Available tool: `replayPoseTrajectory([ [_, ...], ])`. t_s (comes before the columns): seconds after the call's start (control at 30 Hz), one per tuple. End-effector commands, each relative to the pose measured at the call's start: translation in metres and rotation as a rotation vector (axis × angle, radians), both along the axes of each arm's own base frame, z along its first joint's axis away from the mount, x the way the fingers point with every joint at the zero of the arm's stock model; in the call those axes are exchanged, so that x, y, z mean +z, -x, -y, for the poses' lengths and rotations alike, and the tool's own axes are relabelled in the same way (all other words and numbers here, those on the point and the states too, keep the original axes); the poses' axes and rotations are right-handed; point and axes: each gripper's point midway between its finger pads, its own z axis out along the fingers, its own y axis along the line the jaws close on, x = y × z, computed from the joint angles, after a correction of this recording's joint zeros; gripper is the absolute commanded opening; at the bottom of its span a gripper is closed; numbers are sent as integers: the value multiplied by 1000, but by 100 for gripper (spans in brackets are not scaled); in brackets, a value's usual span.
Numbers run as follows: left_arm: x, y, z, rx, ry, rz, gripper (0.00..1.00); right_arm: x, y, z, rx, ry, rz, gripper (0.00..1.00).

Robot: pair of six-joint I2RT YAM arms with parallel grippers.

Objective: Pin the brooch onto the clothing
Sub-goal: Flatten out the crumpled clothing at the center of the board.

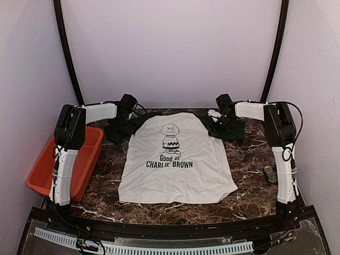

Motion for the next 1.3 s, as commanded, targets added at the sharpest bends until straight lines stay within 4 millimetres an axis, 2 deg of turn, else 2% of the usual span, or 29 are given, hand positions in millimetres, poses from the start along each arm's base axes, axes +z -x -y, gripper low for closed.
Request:
replayPoseTrajectory([
  [0.0,-22,18,-40,64,-128,-95,98,-35,3,24,-51,74,-69,72],
  [0.13,-15,12,-53,102,-141,-68,99,-42,0,39,-94,96,-79,72],
  [0.27,6,6,-56,136,-110,-14,99,-18,-6,34,-80,62,-31,72],
  [0.33,22,3,-53,142,-76,26,99,5,-9,28,-60,29,9,71],
  [0.43,46,-2,-42,120,11,98,99,52,-7,8,27,-69,77,72],
  [0.47,64,-3,-35,99,62,132,99,68,-5,1,57,-95,100,72],
  [0.5,70,-4,-31,87,90,153,99,82,-3,-4,88,-118,120,72],
  [0.57,96,-5,-21,57,164,213,99,107,3,-12,150,-153,156,72],
  [0.63,121,-4,-14,25,216,264,99,122,10,-18,206,-168,177,72],
  [0.73,154,-1,-5,-29,268,310,99,129,19,-25,289,-165,194,72],
  [0.77,158,0,-2,-52,272,312,99,128,21,-26,310,-158,199,72],
  [0.83,166,8,15,-152,337,298,99,122,25,-30,355,-137,204,71],
  [0.87,161,11,21,-185,354,281,99,117,26,-32,380,-128,203,70],
  [0.9,158,16,36,-271,396,253,99,112,28,-36,407,-121,206,69],
  [0.97,140,27,62,-413,452,191,99,104,32,-46,474,-123,208,66],
  [1.07,109,39,88,-532,467,109,99,96,36,-60,560,-148,205,66],
  [1.17,80,43,104,-614,456,43,98,92,32,-68,585,-158,214,66],
  [1.27,63,42,113,-655,445,1,94,87,29,-74,613,-172,213,66],
])
